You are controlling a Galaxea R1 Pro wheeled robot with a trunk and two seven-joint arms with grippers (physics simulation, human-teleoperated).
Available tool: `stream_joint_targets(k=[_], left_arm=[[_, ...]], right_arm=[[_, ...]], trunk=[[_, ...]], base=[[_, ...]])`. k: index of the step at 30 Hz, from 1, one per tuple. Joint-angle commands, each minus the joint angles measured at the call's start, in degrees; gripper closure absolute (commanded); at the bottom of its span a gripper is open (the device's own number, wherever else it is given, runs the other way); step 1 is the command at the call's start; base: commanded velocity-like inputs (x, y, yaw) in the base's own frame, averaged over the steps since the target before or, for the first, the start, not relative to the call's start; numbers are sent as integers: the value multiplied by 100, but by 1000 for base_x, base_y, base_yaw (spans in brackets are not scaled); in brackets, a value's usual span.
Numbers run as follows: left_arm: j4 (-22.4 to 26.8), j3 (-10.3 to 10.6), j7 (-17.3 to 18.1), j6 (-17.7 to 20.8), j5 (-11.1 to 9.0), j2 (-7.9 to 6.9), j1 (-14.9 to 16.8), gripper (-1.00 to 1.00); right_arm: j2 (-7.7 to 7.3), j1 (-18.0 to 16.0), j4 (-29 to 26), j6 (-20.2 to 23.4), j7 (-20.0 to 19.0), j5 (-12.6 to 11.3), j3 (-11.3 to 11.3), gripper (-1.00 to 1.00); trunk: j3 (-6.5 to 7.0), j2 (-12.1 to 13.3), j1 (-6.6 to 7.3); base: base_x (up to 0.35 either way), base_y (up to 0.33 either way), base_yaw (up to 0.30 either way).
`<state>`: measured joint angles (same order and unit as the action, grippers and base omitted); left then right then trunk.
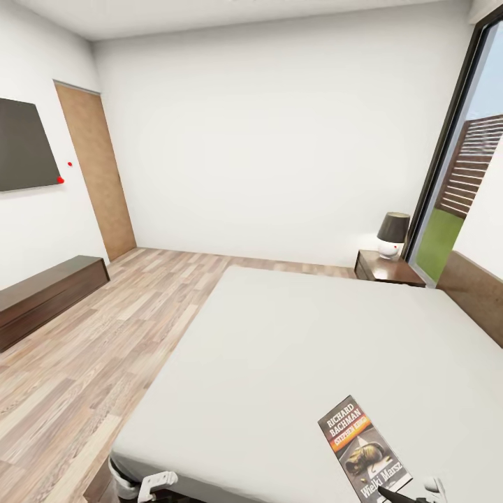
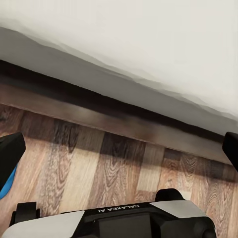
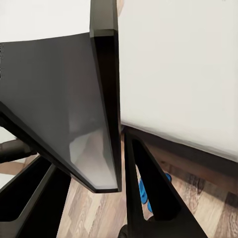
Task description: In the bedroom, move the book from the bed onto either nightstand, and place the two sandals side by side next to the bed.
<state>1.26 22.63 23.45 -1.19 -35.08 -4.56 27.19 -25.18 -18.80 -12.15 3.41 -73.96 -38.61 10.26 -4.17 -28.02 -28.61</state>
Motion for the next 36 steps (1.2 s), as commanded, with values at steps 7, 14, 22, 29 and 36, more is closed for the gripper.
stream_joint_targets(k=[7, 14, 22, 29, 36], left_arm=[[-4, 48, 15, -12, -45, -1, 5, -100], [-5, 48, 18, -12, -44, -1, 5, -100], [-3, 48, 16, -13, -45, -1, 5, -100], [-4, 48, 18, -14, -44, -1, 5, -100], [-5, 48, 19, -13, -47, -1, 5, -100]], right_arm=[[-4, -8, -7, 36, -13, -59, 54, 100], [-4, -9, -7, 37, -13, -59, 55, 100], [-4, -7, -7, 37, -13, -60, 54, 100], [-4, -5, -7, 37, -13, -59, 50, 100], [-4, -8, -7, 37, -13, -59, 47, 100]], trunk=[[-12, -11, -3], [-12, -11, -3], [-12, -11, -3], [-12, -11, -3], [-12, -11, -3]], base=[[0, 0, 145], [0, 0, 281], [0, 0, 291], [0, 0, 292], [0, 0, 292]])
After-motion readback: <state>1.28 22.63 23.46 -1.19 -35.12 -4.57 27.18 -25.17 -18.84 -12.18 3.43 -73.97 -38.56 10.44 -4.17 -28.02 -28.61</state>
